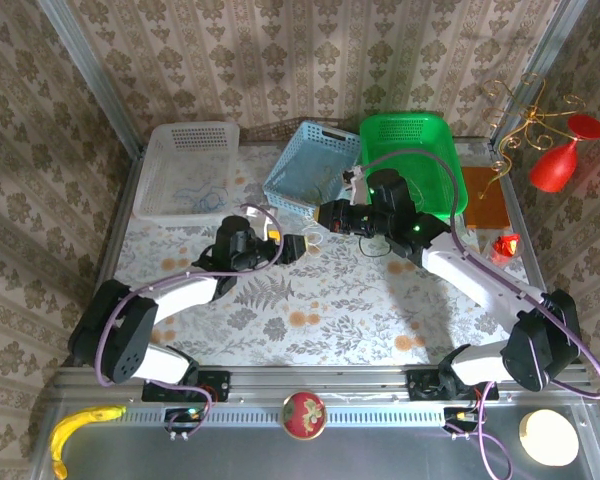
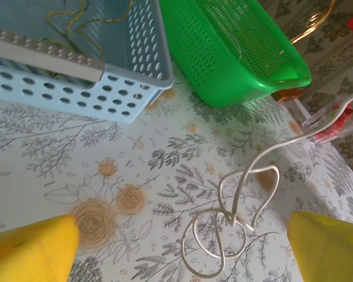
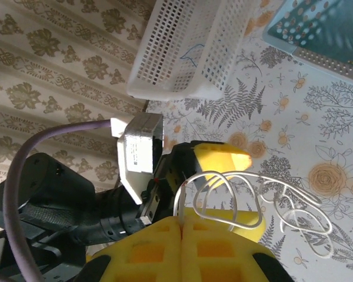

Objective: Untangle the cables

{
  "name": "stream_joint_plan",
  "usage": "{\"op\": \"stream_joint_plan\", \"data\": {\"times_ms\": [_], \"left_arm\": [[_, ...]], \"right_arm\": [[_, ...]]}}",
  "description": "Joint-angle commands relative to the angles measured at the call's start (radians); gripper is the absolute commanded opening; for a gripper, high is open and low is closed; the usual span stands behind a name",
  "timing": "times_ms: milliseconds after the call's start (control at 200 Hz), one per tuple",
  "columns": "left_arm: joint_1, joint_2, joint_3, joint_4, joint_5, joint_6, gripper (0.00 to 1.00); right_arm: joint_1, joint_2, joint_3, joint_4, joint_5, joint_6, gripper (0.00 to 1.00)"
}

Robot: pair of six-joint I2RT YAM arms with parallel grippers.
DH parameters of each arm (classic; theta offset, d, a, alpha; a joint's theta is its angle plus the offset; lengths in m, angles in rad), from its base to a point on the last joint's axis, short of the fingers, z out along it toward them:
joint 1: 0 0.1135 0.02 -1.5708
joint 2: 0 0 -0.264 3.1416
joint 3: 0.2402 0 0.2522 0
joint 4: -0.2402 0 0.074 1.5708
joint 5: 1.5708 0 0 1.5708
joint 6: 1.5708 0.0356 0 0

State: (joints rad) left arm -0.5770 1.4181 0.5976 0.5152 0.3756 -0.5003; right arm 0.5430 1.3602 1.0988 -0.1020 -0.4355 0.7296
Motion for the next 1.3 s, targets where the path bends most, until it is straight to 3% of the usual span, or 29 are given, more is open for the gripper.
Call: {"op": "stream_joint_plan", "data": {"times_ms": [0,400,480,730,825,980,1290], "left_arm": [[-0.012,0.021,0.042,0.082,0.043,0.014,0.92],[-0.029,0.124,0.106,0.151,0.096,0.005,0.91],[-0.030,0.147,0.112,0.186,0.103,-0.009,0.81],[-0.030,0.191,0.093,0.275,0.115,-0.049,0.26],[-0.029,0.181,0.063,0.285,0.108,-0.056,0.13],[-0.028,0.154,0.000,0.302,0.094,-0.067,0.00],[-0.030,0.109,-0.125,0.332,0.077,-0.087,0.00]], "right_arm": [[-0.002,-0.029,0.035,0.040,-0.036,0.027,0.00],[0.008,-0.039,0.029,0.080,-0.057,0.076,0.00],[0.008,-0.041,0.030,0.090,-0.064,0.090,0.00],[-0.035,-0.050,0.058,0.113,-0.082,0.126,0.00],[-0.074,-0.054,0.078,0.117,-0.083,0.130,0.00],[-0.149,-0.065,0.104,0.122,-0.060,0.132,0.00],[-0.250,-0.100,0.137,0.118,0.011,0.114,0.00]]}}
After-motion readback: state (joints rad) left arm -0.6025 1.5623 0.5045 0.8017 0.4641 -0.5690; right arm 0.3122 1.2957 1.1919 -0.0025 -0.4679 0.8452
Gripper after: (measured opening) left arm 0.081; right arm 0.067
